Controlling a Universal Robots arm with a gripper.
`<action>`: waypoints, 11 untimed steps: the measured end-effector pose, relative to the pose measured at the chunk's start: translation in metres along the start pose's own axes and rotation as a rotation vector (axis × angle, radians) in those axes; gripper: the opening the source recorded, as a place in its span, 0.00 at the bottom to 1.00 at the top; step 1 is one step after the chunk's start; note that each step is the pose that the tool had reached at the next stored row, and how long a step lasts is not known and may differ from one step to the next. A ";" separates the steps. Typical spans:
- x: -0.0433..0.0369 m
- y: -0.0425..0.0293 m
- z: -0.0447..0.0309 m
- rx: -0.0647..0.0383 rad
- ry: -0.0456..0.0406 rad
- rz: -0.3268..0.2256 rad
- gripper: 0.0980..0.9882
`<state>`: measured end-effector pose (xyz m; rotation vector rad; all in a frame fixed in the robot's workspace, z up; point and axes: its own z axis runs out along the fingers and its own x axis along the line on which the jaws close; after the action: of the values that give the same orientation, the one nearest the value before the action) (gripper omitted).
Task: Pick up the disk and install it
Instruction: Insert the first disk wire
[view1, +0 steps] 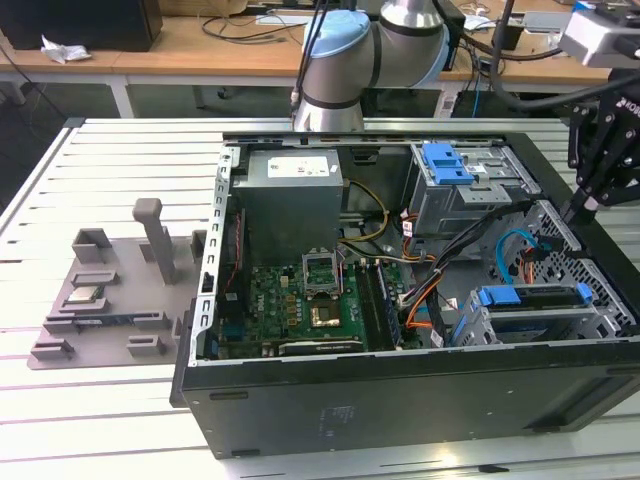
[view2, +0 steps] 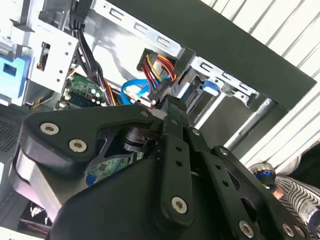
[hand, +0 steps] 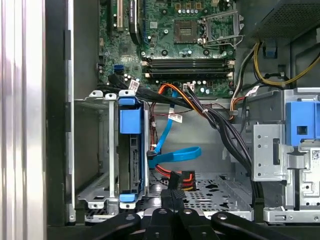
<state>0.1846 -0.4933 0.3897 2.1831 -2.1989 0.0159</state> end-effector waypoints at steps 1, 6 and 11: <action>-0.0002 0.0000 0.0019 0.000 0.0002 0.000 0.01; -0.0010 -0.0001 0.0148 0.000 0.0003 0.000 0.01; -0.0065 -0.0001 0.0229 0.000 -0.0001 0.009 0.01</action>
<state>0.1842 -0.4877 0.3666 2.1731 -2.2087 0.0156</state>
